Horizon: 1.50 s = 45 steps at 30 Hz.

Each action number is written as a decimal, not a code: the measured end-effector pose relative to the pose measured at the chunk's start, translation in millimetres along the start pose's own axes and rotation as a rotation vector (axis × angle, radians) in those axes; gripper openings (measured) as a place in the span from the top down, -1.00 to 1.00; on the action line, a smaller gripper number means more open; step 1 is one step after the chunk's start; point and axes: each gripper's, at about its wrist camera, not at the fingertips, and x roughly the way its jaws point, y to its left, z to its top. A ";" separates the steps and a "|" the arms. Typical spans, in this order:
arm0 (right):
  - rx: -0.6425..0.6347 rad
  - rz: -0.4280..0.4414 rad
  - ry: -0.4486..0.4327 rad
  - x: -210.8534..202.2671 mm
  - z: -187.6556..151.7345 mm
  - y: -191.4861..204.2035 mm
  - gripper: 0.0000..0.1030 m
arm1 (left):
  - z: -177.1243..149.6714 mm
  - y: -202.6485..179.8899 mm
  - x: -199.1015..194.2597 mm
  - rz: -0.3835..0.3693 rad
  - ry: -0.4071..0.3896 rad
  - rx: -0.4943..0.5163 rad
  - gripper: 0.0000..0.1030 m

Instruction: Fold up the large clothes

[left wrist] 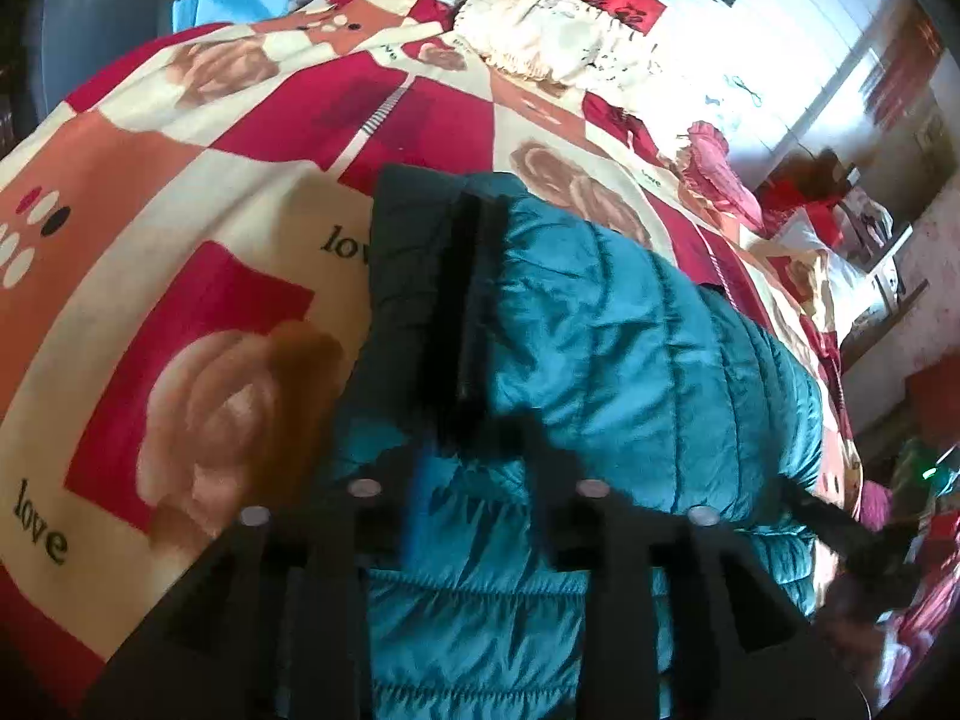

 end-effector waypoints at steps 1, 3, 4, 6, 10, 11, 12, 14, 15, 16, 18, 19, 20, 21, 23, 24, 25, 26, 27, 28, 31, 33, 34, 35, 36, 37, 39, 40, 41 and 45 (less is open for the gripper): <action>-0.024 -0.021 -0.015 3.1 -2.7 1.7 -0.28 | 1.2 -0.4 -5.7 -0.001 -0.007 0.003 0.22; -0.046 -0.026 -0.030 -4.8 -2.5 5.3 -0.28 | 3.3 -2.0 -20.1 -0.009 -0.045 0.019 -0.14; -0.042 -0.010 -0.036 -11.5 -1.7 4.8 -0.28 | 4.0 -3.5 -30.1 -0.004 -0.079 0.028 -0.20; -0.021 0.020 -0.080 -31.4 -0.6 0.9 -0.27 | 5.6 -7.9 -43.5 -0.003 -0.134 0.050 -0.28; -0.059 -0.019 -0.161 -59.3 6.4 5.8 -0.27 | 7.0 -29.3 -48.2 0.008 -0.182 0.129 -0.28; -0.079 -0.041 -0.172 -61.7 9.8 9.2 -0.27 | 6.6 -36.9 -42.7 0.024 -0.183 0.155 -0.28; -0.097 -0.062 -0.176 -61.3 14.0 12.7 -0.27 | 6.4 -42.8 -36.0 0.040 -0.179 0.176 -0.28; -0.128 -0.093 -0.180 -53.9 22.8 22.6 -0.27 | 6.5 -54.2 -17.8 0.084 -0.164 0.217 -0.28; -0.141 -0.108 -0.182 -48.9 27.7 27.1 -0.27 | 6.9 -58.0 -8.3 0.110 -0.155 0.237 -0.28; -0.160 -0.129 -0.181 -41.6 32.1 31.7 -0.27 | 7.6 -61.9 4.4 0.151 -0.141 0.258 -0.28; -0.185 -0.164 -0.172 -24.8 39.4 35.6 -0.27 | 10.0 -64.3 29.8 0.229 -0.105 0.296 -0.28; -0.186 -0.177 -0.167 -17.5 41.7 35.2 -0.27 | 11.0 -62.6 43.3 0.259 -0.081 0.306 -0.29; -0.179 -0.188 -0.158 -7.9 44.9 33.0 -0.27 | 11.4 -59.4 51.5 0.263 -0.066 0.307 -0.30; -0.162 -0.198 -0.144 2.7 47.0 28.8 -0.27 | 12.9 -55.1 59.1 0.260 -0.057 0.298 -0.43; -0.125 -0.206 -0.118 21.9 47.5 19.0 -0.28 | 14.8 -49.0 64.4 0.241 -0.059 0.272 -0.57; -0.122 -0.216 -0.110 28.2 46.8 16.4 -0.28 | 16.4 -46.3 66.7 0.231 -0.054 0.258 -0.57; -0.127 -0.226 -0.110 30.5 45.5 16.8 -0.28 | 17.5 -44.4 68.7 0.227 -0.046 0.248 -0.57; -0.139 -0.240 -0.110 31.7 45.0 18.8 -0.28 | 17.8 -44.5 70.5 0.227 -0.040 0.243 -0.57; -0.150 -0.253 -0.104 30.6 45.2 21.5 -0.28 | 17.7 -44.3 71.1 0.230 -0.038 0.247 -0.57; -0.155 -0.258 -0.098 28.4 45.6 23.5 -0.28 | 16.3 -46.3 70.6 0.236 -0.039 0.258 -0.57; -0.150 -0.227 -0.130 3.8 42.0 29.2 -0.27 | 14.6 -47.3 70.6 0.240 -0.045 0.272 -0.57; -0.145 -0.186 -0.164 -17.2 34.8 33.2 -0.27 | 13.6 -47.7 69.7 0.237 -0.046 0.269 -0.57; -0.148 -0.179 -0.173 -23.5 31.6 35.5 -0.27 | 13.5 -47.7 69.9 0.238 -0.046 0.268 -0.57; -0.155 -0.177 -0.180 -28.5 27.9 37.9 -0.27 | 13.5 -48.0 70.1 0.239 -0.047 0.268 -0.57; -0.165 -0.174 -0.184 -33.2 22.5 40.0 -0.27 | 13.6 -47.8 70.0 0.239 -0.047 0.268 -0.57; -0.174 -0.171 -0.184 -34.5 17.2 41.5 -0.27 | 13.5 -47.6 69.9 0.239 -0.049 0.268 -0.57; -0.185 -0.183 -0.159 -27.1 11.0 43.3 -0.27 | 13.3 -47.9 70.1 0.241 -0.051 0.269 -0.57; -0.190 -0.204 -0.132 -18.5 6.7 42.1 -0.27 | 13.0 -48.3 70.1 0.241 -0.052 0.269 -0.57; -0.193 -0.225 -0.106 -9.1 2.8 40.8 -0.27 | 12.7 -48.6 70.2 0.241 -0.052 0.270 -0.59; -0.210 -0.260 -0.086 6.5 -7.3 38.3 -0.28 | 12.3 -48.4 70.5 0.242 -0.050 0.271 -0.59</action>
